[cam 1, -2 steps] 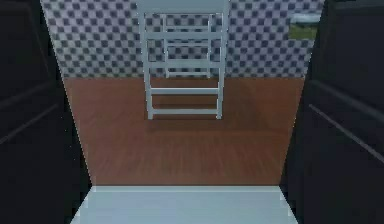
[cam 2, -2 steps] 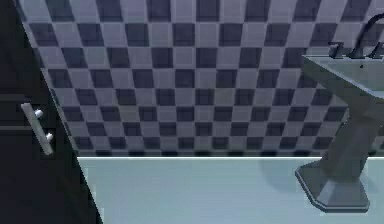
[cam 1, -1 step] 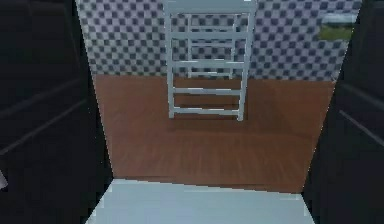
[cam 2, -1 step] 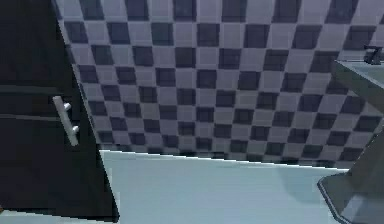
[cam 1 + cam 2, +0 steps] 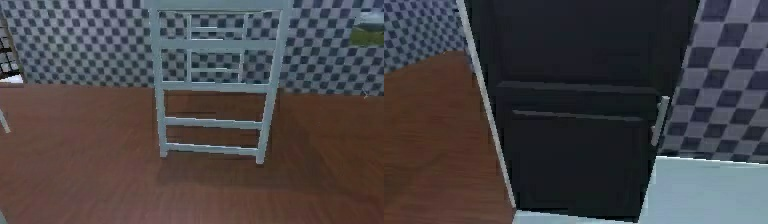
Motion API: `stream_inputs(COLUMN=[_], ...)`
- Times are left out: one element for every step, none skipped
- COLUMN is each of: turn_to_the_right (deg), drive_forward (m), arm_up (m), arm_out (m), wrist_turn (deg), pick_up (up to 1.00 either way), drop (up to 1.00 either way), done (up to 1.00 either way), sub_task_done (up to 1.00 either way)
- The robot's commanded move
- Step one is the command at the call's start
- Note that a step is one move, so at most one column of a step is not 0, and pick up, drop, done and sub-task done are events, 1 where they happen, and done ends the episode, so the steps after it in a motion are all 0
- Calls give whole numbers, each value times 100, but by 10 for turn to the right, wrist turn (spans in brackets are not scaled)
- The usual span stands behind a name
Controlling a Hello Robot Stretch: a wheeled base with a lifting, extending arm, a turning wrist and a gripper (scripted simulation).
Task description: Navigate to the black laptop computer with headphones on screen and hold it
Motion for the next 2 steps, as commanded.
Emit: stream_inputs(turn_to_the_right=[-270, 0], drive_forward=[0, 5], arm_up=[0, 0], arm_out=[0, 0], wrist_turn=[0, 0], pick_up=[0, 0], drop=[0, 0], done=[0, 0], sub_task_done=[0, 0])
